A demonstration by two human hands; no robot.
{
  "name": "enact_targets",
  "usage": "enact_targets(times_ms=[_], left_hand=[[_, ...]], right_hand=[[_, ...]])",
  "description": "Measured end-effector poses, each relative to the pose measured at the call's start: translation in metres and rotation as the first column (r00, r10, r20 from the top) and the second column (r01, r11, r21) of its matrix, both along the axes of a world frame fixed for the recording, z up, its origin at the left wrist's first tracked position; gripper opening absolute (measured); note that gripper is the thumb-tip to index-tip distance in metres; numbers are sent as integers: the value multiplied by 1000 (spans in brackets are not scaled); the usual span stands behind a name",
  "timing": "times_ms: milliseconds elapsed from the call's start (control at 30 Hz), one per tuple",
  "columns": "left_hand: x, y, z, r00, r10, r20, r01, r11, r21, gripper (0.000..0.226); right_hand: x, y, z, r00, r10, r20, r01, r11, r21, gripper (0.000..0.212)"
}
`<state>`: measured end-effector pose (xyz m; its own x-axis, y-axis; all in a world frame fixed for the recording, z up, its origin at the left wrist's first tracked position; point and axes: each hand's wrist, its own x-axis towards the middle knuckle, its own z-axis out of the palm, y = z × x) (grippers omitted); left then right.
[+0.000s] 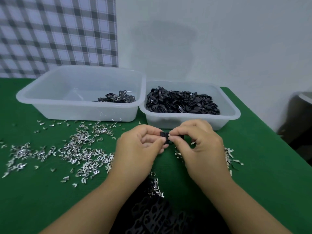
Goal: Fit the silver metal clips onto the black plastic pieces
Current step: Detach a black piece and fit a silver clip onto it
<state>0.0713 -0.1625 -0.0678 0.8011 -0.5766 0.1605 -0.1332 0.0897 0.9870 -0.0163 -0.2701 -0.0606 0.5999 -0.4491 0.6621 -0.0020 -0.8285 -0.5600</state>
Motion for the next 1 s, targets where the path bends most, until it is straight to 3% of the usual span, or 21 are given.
enact_targets(times_ms=[300, 567, 833, 1000], left_hand=[[-2, 0, 1, 999, -36, -5, 36, 999, -30, 14], [-2, 1, 1, 998, -50, 44, 51, 998, -32, 20], [0, 2, -5, 959, 21, 284, -40, 997, 61, 36], [2, 3, -6, 944, 27, 329, -52, 996, 68, 38]], right_hand=[[3, -1, -3, 999, -26, 21, 28, 998, -63, 12], [4, -2, -3, 999, -41, 23, 45, 976, -214, 9], [0, -5, 1, 980, 125, -154, -108, 987, 118, 16], [0, -3, 2, 946, 162, -282, -151, 987, 60, 8]])
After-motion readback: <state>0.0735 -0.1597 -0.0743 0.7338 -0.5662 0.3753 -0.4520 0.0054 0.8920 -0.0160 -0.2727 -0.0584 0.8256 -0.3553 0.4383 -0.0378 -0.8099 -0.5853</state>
